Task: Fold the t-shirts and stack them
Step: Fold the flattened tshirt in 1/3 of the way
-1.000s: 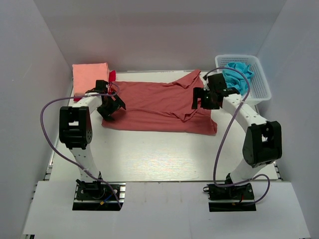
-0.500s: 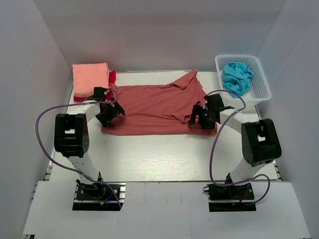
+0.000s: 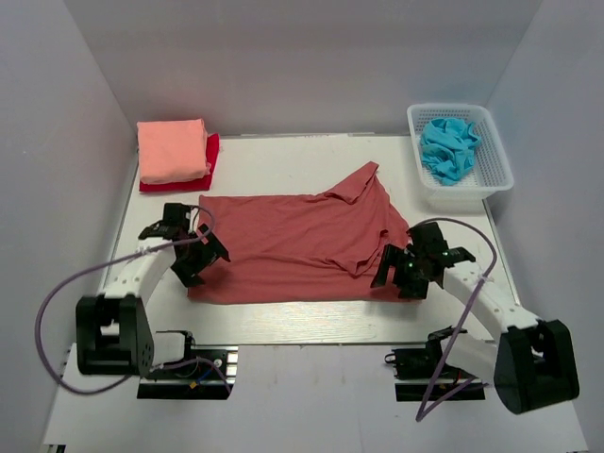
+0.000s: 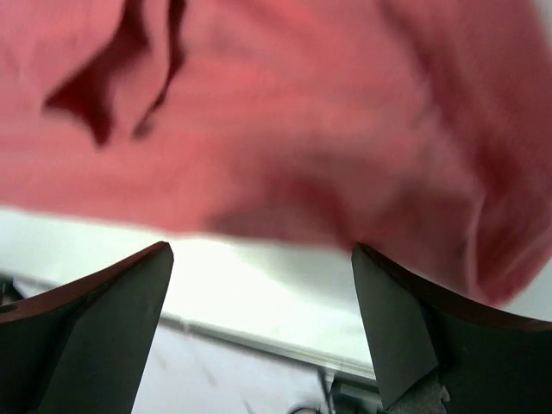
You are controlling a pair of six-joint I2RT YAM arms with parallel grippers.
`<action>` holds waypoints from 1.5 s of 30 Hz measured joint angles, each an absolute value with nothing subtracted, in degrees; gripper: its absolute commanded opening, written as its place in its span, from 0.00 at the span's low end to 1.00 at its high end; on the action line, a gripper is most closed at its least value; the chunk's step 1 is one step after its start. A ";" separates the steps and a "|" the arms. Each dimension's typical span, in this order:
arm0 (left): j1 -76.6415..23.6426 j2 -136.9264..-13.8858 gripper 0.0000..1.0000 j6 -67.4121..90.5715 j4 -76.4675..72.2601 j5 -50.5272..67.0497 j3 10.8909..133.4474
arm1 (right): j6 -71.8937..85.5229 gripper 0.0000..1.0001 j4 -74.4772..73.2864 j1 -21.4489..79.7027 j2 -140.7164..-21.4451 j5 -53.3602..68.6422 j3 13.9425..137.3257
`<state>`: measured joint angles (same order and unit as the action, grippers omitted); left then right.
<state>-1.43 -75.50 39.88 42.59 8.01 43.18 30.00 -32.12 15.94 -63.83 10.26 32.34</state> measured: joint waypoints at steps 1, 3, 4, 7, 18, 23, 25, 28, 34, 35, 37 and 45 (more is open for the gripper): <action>-1.37 -72.93 1.00 39.88 43.48 7.73 43.20 | 29.78 0.90 -33.80 16.29 -62.52 10.96 32.58; -1.37 -68.71 1.00 39.88 45.34 7.22 44.05 | 29.26 0.90 -37.30 17.28 -61.45 12.29 34.79; -1.37 -67.37 1.00 39.90 46.30 6.96 45.12 | 28.93 0.90 -38.11 17.85 -61.60 13.28 36.60; -1.37 -66.24 1.00 39.88 47.35 6.55 49.52 | 28.25 0.90 -37.26 19.73 -63.86 16.97 41.82; -1.34 -74.81 1.00 38.57 47.55 5.63 59.31 | 29.50 0.90 -29.06 23.83 -78.06 19.49 44.58; -1.28 -75.59 1.00 38.04 47.64 5.41 59.44 | 29.89 0.90 -25.12 23.97 -83.81 18.72 45.89; -1.17 -75.66 1.00 37.91 47.64 5.37 59.44 | 29.98 0.90 -23.68 24.08 -86.04 18.59 47.33; -0.97 -75.64 1.00 37.89 47.64 5.21 59.44 | 29.98 0.90 -21.67 24.12 -88.38 18.57 49.21; -0.45 -75.66 1.00 37.87 47.75 4.99 59.44 | 29.91 0.90 -18.55 24.14 -93.10 18.63 54.89; -0.45 -75.66 1.00 37.87 47.83 4.95 59.46 | 29.87 0.90 -18.06 24.14 -93.97 18.63 55.83; -0.45 -75.66 1.00 37.87 48.10 4.89 59.75 | 29.63 0.90 -17.91 24.14 -96.49 18.55 58.78; -0.45 -75.68 1.00 37.69 48.45 3.51 61.14 | 26.89 0.90 -21.65 24.40 -104.29 11.57 73.93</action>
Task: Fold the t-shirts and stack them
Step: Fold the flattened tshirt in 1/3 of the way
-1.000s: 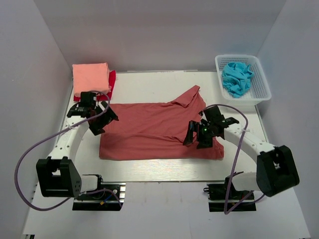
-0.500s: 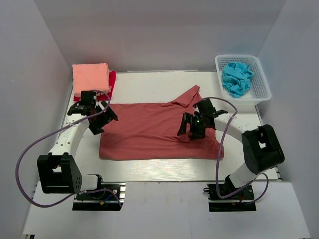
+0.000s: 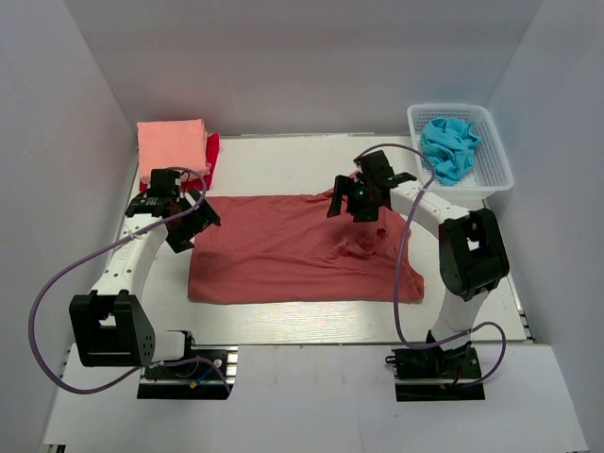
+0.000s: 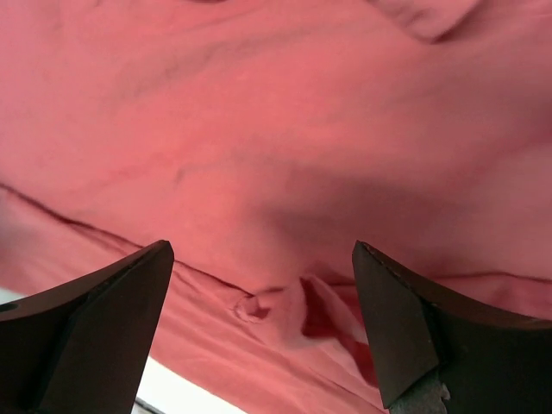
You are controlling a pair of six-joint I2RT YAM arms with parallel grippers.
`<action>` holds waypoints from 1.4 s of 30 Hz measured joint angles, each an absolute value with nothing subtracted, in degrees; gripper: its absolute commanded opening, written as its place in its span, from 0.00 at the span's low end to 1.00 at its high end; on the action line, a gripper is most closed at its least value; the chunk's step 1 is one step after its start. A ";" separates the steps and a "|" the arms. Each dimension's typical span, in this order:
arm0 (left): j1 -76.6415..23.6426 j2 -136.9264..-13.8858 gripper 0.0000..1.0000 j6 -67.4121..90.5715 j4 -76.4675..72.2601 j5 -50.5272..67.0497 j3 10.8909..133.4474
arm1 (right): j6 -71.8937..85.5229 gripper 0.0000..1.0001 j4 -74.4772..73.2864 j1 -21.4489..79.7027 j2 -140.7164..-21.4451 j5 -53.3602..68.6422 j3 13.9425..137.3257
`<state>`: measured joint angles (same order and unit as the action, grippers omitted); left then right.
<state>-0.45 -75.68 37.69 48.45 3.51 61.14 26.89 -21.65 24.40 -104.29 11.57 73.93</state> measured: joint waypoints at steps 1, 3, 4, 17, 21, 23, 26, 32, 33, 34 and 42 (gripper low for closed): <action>-0.45 -75.68 1.00 37.69 48.49 3.40 61.14 | 26.30 0.90 -22.59 24.40 -104.29 10.55 74.76; -0.45 -75.85 1.00 37.69 48.42 3.36 61.14 | 25.15 0.90 -24.23 24.40 -103.92 8.32 75.37; -0.45 -76.20 1.00 37.69 48.42 3.33 61.23 | 24.73 0.90 -25.10 24.40 -103.46 7.31 75.02; -0.51 -82.00 1.00 37.76 45.95 4.84 61.32 | 25.02 0.90 -28.93 24.43 -84.44 10.87 53.36; -0.51 -82.19 1.00 37.74 45.80 5.08 61.32 | 25.34 0.90 -26.30 24.43 -88.20 13.89 52.31; -0.51 -82.19 1.00 37.74 45.84 5.06 61.32 | 25.39 0.90 -24.10 24.40 -90.24 14.81 52.49; -0.51 -82.19 1.00 37.74 45.89 5.02 61.32 | 25.87 0.90 -21.08 24.40 -93.25 15.33 53.30; -0.49 -81.95 1.00 37.76 45.93 4.91 61.28 | 26.33 0.90 -17.30 24.40 -98.37 12.71 59.05; -0.49 -81.91 1.00 37.76 45.91 4.91 61.28 | 26.22 0.90 -16.97 24.40 -99.63 12.14 60.82; -0.49 -81.89 1.00 37.74 45.91 4.91 61.28 | 26.00 0.90 -16.69 24.40 -100.82 11.84 62.46; -0.49 -82.11 1.00 37.76 46.37 3.86 61.56 | 23.16 0.90 -18.48 24.47 -108.42 7.86 76.64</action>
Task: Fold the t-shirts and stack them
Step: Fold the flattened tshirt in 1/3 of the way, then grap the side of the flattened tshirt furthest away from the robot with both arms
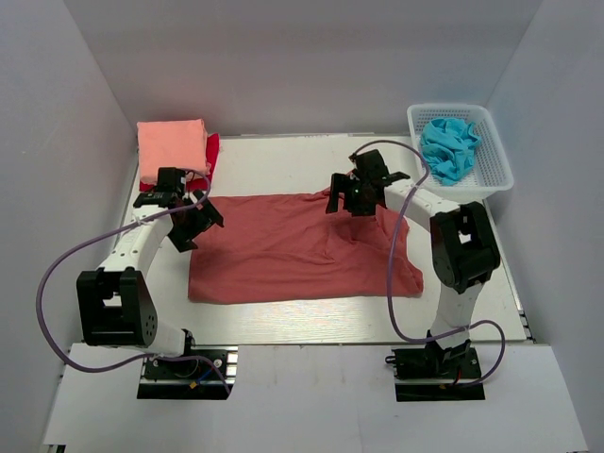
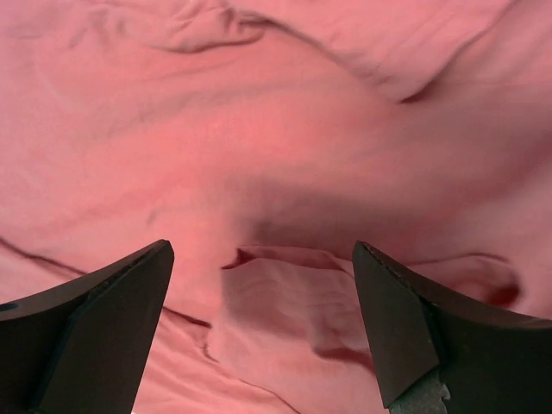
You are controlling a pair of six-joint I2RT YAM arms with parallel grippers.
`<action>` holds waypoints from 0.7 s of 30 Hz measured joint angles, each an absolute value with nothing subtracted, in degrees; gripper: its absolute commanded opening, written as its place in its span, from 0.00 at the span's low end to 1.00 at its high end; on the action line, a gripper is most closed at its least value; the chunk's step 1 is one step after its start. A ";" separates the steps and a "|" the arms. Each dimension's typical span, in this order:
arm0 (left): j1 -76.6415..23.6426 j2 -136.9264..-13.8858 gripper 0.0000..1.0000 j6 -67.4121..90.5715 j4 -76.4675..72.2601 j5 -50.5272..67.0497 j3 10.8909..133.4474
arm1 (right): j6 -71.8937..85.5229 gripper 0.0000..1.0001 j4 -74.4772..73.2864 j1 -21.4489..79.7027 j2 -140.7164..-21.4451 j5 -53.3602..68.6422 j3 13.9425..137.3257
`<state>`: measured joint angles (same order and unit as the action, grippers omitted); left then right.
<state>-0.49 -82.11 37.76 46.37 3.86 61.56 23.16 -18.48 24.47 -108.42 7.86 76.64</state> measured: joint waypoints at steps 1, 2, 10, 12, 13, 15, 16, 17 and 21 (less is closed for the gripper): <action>-0.49 -82.30 1.00 37.74 46.37 3.70 61.78 | 22.74 0.90 -18.85 24.47 -108.47 6.90 77.30; -0.49 -82.46 1.00 37.74 46.41 3.51 62.04 | 22.33 0.90 -19.31 24.45 -108.38 6.02 77.60; -0.49 -92.75 1.00 37.76 46.19 -1.10 73.76 | 22.70 0.90 -28.67 23.99 -110.48 -8.05 86.87; -0.49 -95.70 1.00 37.76 45.80 -2.33 76.79 | 23.94 0.90 -31.09 23.33 -113.51 -11.46 94.30; -0.49 -97.89 1.00 37.80 45.45 -3.22 79.02 | 24.58 0.90 -31.53 22.87 -115.15 -12.69 97.76; -0.49 -102.45 1.00 37.95 44.84 -4.84 83.44 | 25.76 0.90 -33.17 21.76 -118.74 -14.81 104.12; -0.49 -104.92 1.00 37.93 44.31 -5.61 85.58 | 26.24 0.90 -33.76 21.21 -120.20 -15.49 106.48; -0.49 -107.09 1.00 37.93 44.07 -6.42 87.29 | 26.63 0.90 -34.68 20.62 -121.71 -16.01 108.66; -0.49 -116.86 0.96 37.60 44.88 -10.00 95.20 | 26.92 0.90 -36.77 18.09 -127.57 -16.69 115.11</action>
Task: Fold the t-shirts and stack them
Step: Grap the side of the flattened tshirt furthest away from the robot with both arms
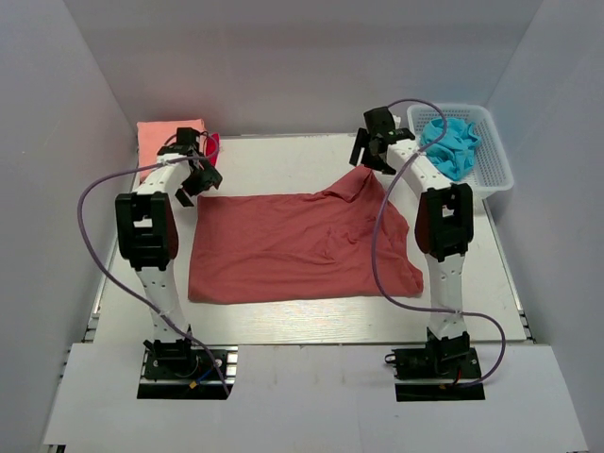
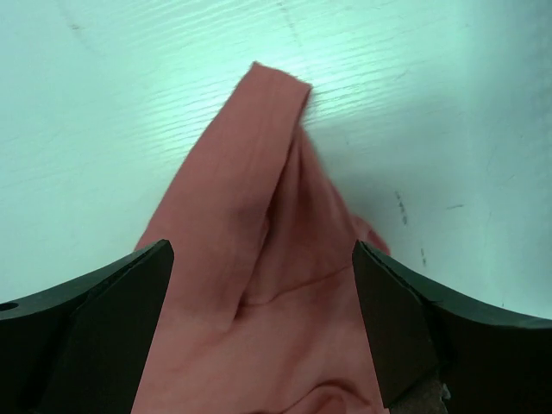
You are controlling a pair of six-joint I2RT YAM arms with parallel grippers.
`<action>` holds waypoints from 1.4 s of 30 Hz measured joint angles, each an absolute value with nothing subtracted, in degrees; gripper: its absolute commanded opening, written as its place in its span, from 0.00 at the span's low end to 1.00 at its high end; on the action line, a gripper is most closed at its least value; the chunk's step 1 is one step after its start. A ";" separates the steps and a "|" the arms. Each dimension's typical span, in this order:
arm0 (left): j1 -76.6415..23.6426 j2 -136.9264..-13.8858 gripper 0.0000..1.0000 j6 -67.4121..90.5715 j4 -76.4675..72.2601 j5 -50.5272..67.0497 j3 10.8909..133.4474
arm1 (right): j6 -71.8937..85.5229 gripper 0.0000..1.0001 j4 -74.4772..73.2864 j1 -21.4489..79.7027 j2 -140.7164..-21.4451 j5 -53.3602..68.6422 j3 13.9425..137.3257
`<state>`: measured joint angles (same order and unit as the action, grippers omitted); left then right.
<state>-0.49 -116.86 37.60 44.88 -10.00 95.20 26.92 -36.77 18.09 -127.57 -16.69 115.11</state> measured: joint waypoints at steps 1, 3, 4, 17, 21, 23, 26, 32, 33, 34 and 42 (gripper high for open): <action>-0.49 -118.87 0.93 37.45 44.84 -10.52 96.64 | 26.79 0.90 -36.67 17.65 -128.55 -16.51 115.66; -0.47 -122.06 0.86 36.95 44.60 -11.38 98.52 | 26.37 0.90 -36.38 16.62 -130.02 -16.01 115.87; -0.45 -123.11 0.81 36.69 44.53 -11.64 98.72 | 26.24 0.90 -36.05 16.16 -130.74 -15.68 115.87; -0.43 -127.13 0.00 34.72 42.81 -11.22 100.20 | 25.96 0.79 -25.43 14.37 -142.80 -8.49 123.79; -0.43 -127.13 0.00 33.98 41.98 -10.31 100.03 | 26.83 0.69 -21.76 14.24 -144.38 -8.71 124.75; -0.43 -127.13 0.00 33.71 41.60 -10.09 99.90 | 27.20 0.66 -20.62 14.13 -144.73 -9.02 124.79; -0.43 -127.07 0.00 33.23 40.77 -9.87 99.63 | 27.11 0.48 -19.84 14.04 -144.90 -10.66 124.79; -0.43 -126.65 0.00 32.47 39.22 -9.67 98.80 | 26.13 0.00 -18.35 14.00 -144.90 -13.72 124.79; -0.43 -126.63 0.00 32.36 39.00 -9.67 98.74 | 25.96 0.00 -18.33 14.00 -144.90 -14.00 124.79; -0.43 -126.58 0.00 32.29 38.92 -9.67 98.70 | 25.80 0.00 -18.35 14.00 -144.88 -14.20 124.79; -0.51 -122.13 0.00 31.48 38.48 -10.26 94.48 | 25.17 0.00 -25.74 14.33 -133.97 -14.44 118.02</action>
<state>-0.51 -122.13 31.48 38.48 -10.26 94.48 25.17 -25.74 14.33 -133.97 -14.44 118.02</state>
